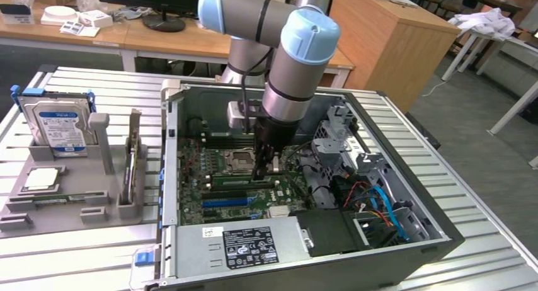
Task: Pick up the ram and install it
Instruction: 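Insert the ram into the slot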
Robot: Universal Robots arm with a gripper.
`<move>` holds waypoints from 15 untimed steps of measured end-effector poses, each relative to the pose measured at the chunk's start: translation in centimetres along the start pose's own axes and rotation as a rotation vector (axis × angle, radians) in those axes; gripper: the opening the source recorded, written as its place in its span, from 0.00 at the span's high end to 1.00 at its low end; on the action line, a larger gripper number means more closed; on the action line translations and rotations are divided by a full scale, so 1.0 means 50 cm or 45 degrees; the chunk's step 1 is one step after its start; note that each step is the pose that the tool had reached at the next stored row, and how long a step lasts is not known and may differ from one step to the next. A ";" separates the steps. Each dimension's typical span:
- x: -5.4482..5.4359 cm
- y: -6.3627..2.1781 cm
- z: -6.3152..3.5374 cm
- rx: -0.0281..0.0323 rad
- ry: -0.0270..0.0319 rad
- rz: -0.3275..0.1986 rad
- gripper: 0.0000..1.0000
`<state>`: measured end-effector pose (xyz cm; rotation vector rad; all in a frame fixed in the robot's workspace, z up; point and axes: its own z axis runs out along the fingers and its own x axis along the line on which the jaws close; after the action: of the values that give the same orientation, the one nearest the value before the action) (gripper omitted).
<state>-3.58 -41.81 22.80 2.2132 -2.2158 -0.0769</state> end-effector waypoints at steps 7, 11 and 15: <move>0.000 0.000 0.001 -0.0001 0.0000 0.000 0.89; 0.000 0.000 0.001 0.0000 -0.0001 0.000 0.82; 0.000 0.000 0.001 0.0001 -0.0001 0.000 0.75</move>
<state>-3.58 -41.81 22.76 2.2133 -2.2158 -0.0769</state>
